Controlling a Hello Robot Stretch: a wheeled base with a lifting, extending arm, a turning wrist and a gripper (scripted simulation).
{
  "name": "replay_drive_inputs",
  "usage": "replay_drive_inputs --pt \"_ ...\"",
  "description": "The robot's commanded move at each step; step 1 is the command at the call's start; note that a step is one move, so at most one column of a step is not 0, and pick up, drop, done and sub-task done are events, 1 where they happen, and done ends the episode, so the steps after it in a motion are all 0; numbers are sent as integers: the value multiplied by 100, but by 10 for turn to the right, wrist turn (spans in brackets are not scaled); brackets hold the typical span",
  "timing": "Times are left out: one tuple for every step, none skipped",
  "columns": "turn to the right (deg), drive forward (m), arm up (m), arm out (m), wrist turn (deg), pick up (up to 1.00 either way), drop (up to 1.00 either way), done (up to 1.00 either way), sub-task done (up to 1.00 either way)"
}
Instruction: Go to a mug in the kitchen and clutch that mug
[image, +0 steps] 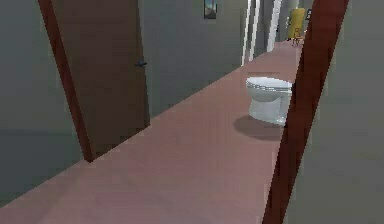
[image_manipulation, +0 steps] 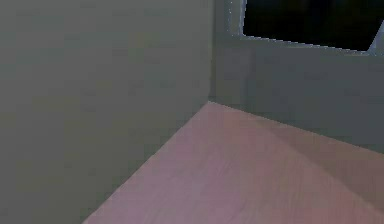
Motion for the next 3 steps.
replay_drive_inputs --pt "30 0 0 0 0 0 0 0 0" --pt "0 50 0 0 0 0 0 0 0" --pt "0 100 0 0 0 0 0 0 0"
